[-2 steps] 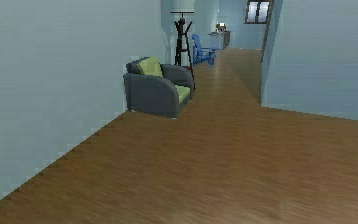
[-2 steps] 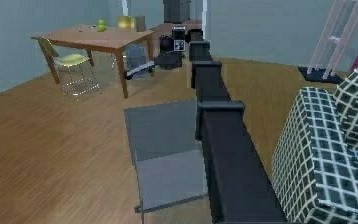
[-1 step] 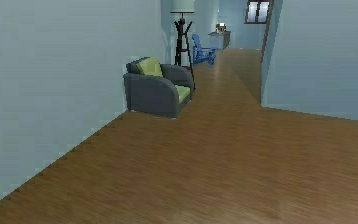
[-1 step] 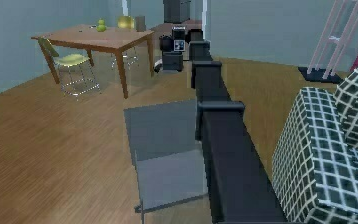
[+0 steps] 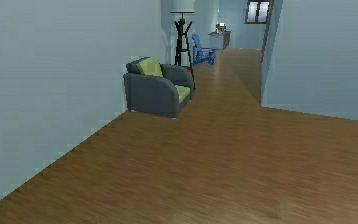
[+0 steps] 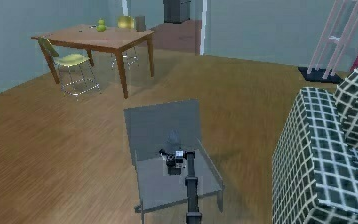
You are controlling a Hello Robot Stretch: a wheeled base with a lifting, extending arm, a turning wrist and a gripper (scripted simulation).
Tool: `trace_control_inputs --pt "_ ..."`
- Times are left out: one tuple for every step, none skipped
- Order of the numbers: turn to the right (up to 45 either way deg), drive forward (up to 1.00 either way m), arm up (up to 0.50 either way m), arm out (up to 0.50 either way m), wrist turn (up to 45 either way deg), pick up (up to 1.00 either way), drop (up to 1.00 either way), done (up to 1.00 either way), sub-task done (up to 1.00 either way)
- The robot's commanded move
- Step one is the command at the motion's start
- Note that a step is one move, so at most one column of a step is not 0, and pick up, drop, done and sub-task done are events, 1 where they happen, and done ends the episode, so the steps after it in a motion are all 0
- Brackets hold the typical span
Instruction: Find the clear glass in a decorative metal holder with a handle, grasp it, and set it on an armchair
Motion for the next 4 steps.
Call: trace_control_inputs --pt "0.0 0.00 -0.02 0.00 0.0 0.00 0.00 0.00 0.00" --pt "0.0 0.00 -0.32 0.00 0.0 0.00 0.00 0.00 0.00" --pt "0.0 0.00 0.00 0.00 0.0 0.00 1.00 0.00 0.00" --pt "0.0 0.00 0.10 0.00 0.0 0.00 0.00 0.00 0.00"
